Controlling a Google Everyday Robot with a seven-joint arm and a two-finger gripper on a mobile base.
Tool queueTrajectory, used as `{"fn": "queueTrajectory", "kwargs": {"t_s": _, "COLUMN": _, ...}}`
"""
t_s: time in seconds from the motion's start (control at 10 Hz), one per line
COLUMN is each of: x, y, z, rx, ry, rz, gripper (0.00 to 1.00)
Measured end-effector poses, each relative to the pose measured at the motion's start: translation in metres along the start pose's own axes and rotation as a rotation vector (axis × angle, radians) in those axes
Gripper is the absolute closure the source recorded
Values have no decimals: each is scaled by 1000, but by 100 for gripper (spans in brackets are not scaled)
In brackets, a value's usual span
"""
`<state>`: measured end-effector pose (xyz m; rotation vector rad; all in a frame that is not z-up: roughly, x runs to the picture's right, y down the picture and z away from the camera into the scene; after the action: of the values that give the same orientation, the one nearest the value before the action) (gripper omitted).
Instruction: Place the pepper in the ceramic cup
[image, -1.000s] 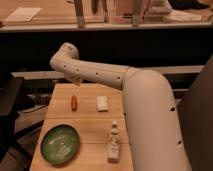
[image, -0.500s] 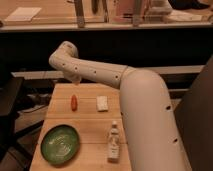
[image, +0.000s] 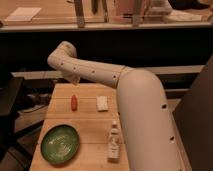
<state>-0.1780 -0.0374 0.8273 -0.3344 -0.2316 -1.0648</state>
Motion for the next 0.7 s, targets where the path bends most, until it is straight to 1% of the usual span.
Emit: {"fn": "queueTrajectory", "kwargs": {"t_s": 0.7, "x": -3, "y": -6, "z": 12, "rx": 16, "ry": -12, "rz": -30, "gripper": 97}}
